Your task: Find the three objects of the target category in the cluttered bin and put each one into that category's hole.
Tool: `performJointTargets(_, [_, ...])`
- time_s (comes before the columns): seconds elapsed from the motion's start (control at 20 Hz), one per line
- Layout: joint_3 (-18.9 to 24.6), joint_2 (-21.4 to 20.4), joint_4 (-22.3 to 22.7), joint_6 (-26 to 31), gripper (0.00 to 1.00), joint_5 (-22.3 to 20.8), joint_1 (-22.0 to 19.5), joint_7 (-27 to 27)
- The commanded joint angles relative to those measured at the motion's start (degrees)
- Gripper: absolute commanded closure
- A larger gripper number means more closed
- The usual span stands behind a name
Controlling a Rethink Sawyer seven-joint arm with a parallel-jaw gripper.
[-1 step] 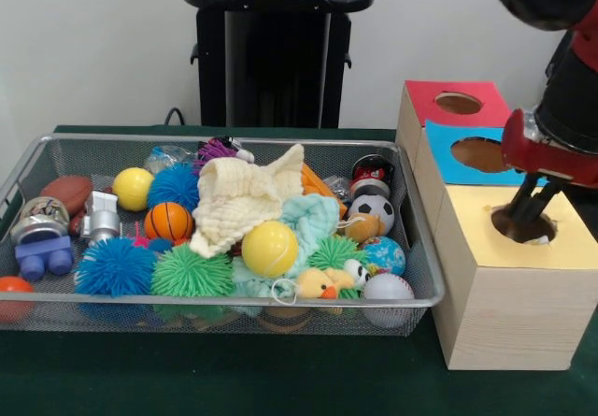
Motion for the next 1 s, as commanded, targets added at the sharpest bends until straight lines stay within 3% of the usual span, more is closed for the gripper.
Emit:
performJointTargets(0.05, [2.94, -0.49, -5.59, 1.71, 1.00, -3.45, -0.63, -10.18])
performJointTargets(0.2, [2.90, -2.24, -4.92, -0.76, 1.00, -3.87, -0.84, -11.02])
performJointTargets(0.85, [3.55, -9.03, -4.97, 2.95, 1.00, -2.89, -1.68, -14.86])
performJointTargets(1.0, [3.63, -10.44, -2.49, 1.56, 1.00, -2.72, -2.50, -16.07])
